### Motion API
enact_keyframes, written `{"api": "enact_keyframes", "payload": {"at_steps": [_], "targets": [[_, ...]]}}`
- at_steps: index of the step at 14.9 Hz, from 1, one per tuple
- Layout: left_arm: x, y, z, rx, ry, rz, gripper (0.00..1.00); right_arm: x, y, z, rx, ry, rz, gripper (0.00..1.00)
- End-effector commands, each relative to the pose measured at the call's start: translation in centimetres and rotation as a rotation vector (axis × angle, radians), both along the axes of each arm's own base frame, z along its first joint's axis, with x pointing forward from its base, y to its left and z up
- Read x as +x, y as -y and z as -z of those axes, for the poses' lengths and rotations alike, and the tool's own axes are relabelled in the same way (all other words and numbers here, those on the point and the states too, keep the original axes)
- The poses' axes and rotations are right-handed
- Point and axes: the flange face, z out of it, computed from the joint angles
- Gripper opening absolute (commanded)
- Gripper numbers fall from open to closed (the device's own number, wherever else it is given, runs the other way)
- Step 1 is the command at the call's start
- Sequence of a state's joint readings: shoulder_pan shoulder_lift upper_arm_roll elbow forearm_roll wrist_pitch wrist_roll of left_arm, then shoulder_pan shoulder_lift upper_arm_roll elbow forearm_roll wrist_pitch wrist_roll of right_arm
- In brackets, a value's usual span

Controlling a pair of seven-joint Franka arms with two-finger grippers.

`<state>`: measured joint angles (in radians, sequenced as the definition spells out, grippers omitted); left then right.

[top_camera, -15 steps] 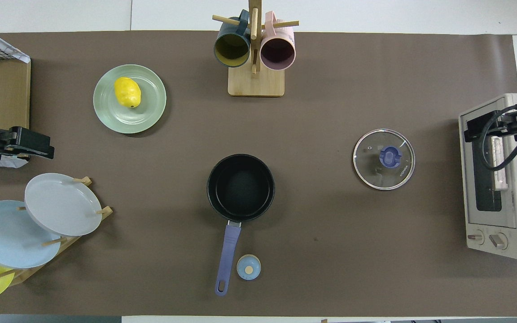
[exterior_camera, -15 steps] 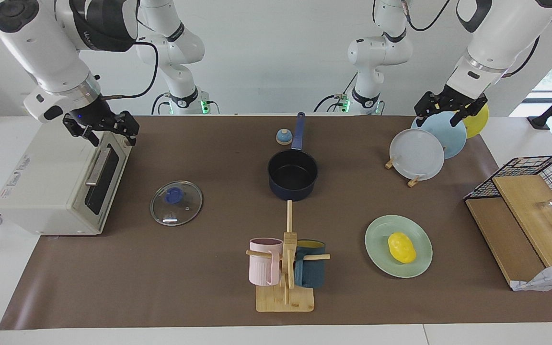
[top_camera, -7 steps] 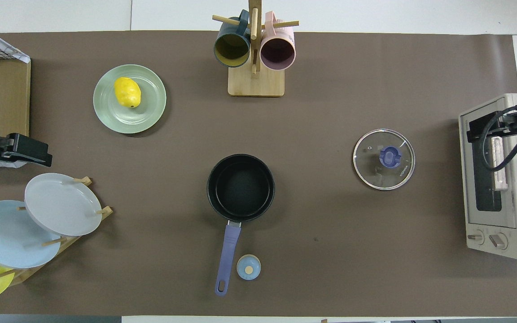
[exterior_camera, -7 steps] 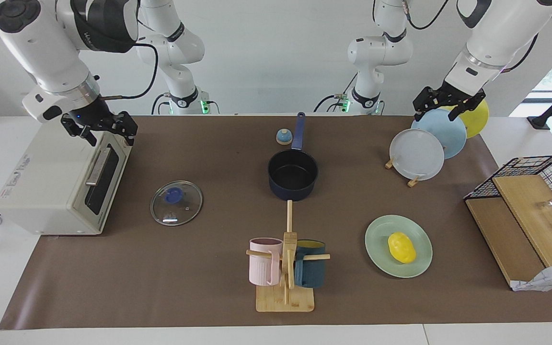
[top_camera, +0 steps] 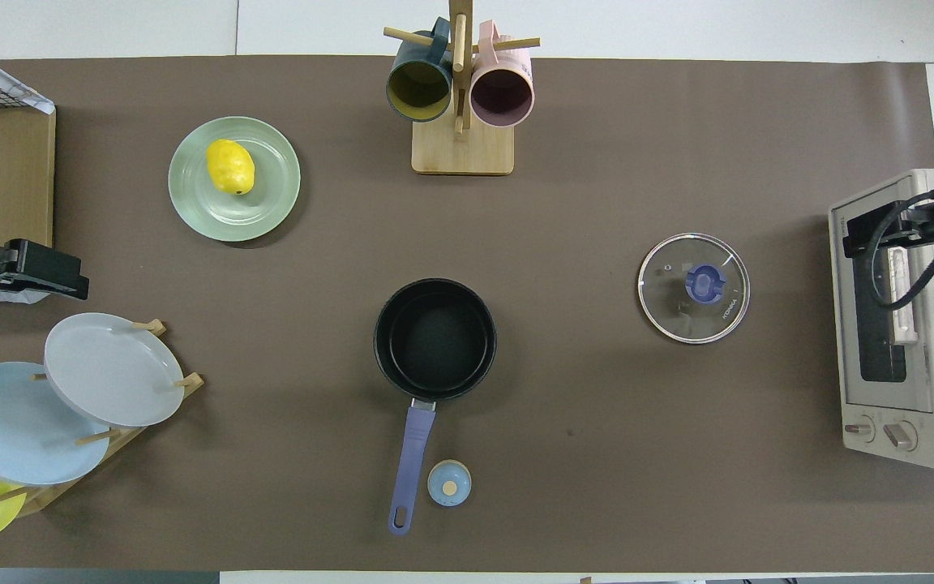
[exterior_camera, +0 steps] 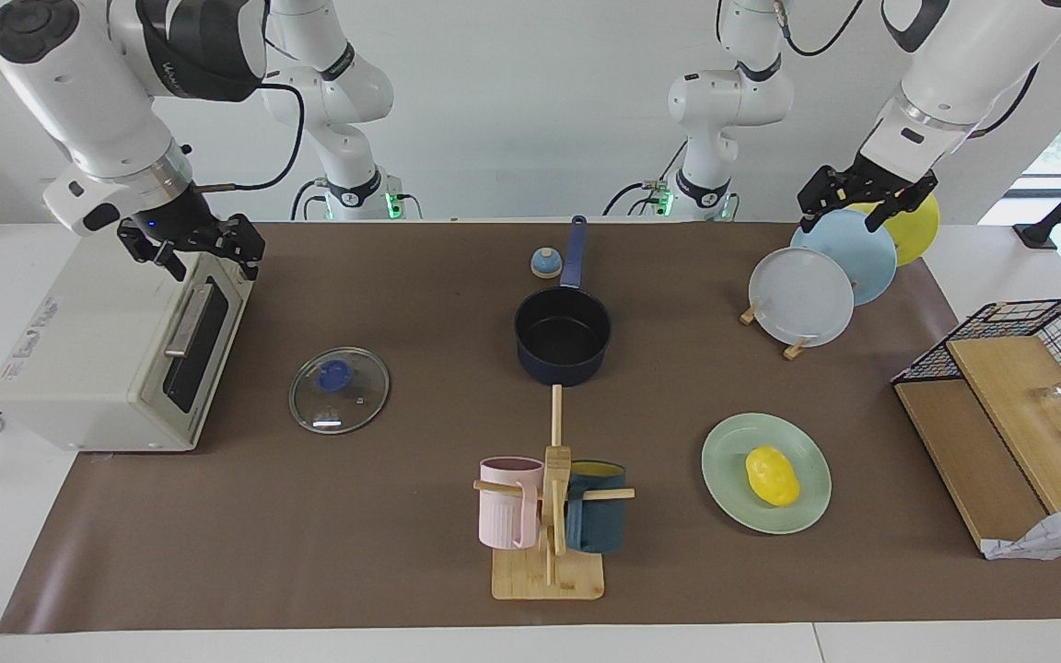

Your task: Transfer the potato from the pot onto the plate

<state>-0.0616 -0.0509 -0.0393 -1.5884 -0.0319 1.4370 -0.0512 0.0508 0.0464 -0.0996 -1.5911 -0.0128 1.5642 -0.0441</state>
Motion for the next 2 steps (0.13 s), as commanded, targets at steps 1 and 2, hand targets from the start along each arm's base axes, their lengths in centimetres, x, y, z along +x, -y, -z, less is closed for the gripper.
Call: {"api": "enact_keyframes", "payload": {"at_steps": [1, 2], "targets": [[-0.35, -0.26, -0.41, 0.011, 0.022, 0.002, 1.00, -0.34, -0.09, 0.01, -0.012, 0.003, 0.014, 1.00], [-0.27, -0.27, -0.35, 0.012, 0.024, 0.003, 1.00, -0.34, -0.09, 0.01, -0.012, 0.003, 0.014, 1.00]]}}
